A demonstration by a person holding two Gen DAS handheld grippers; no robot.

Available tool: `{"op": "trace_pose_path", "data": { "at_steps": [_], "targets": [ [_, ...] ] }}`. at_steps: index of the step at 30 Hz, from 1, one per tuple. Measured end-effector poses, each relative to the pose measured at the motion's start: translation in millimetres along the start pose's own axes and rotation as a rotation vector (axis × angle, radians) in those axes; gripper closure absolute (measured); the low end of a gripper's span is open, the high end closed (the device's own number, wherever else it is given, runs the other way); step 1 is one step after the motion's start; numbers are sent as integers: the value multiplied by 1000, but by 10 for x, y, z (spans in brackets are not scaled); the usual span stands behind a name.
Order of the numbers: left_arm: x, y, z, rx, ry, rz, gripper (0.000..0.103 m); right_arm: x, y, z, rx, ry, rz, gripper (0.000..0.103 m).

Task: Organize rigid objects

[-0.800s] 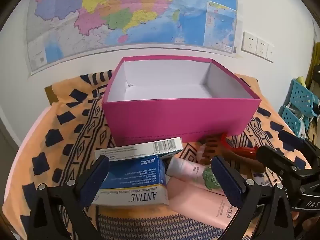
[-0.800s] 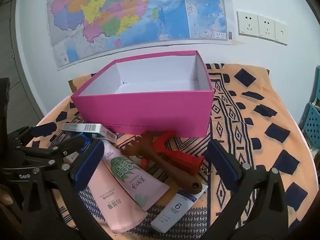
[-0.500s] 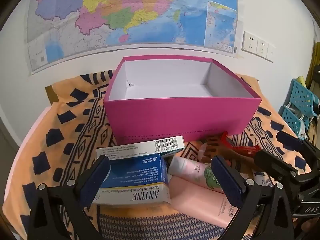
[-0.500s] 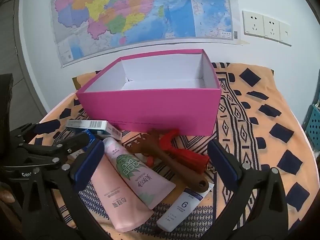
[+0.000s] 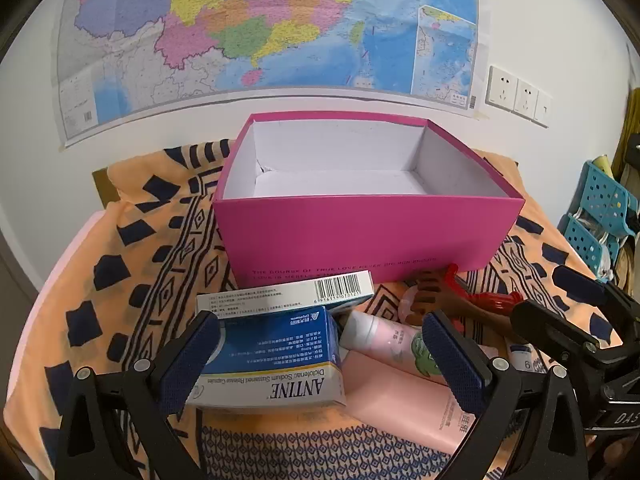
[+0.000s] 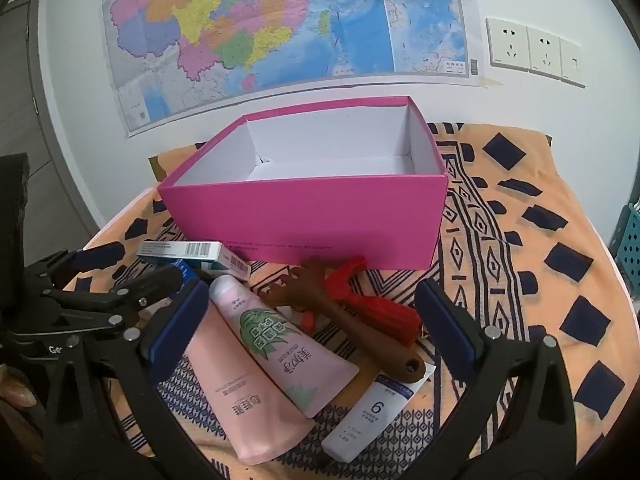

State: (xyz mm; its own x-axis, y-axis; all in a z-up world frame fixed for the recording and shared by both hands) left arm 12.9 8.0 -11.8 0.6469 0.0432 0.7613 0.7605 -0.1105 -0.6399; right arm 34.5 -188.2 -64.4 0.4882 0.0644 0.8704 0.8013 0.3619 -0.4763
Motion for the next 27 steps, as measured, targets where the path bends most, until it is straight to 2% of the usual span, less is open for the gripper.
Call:
{"op": "trace_pose_path", "data": {
  "at_steps": [27],
  "targets": [
    [-39,1,-12,2,-1,-1,0,4,11,22,47,16,11,0]
  ]
}}
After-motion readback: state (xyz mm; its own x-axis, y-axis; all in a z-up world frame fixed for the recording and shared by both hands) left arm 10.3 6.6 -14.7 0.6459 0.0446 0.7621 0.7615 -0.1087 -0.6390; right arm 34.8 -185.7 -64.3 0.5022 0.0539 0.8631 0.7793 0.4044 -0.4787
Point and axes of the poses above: each gripper's, at about its wrist camera, not at the fingertips, and y roughly the way its jaws point, z to its left, x to its top, the point moved 2 cm from there along y, roughly the way its jaws point, and after that the axes turned 6 degrees about -x, right-handed, at the moved point
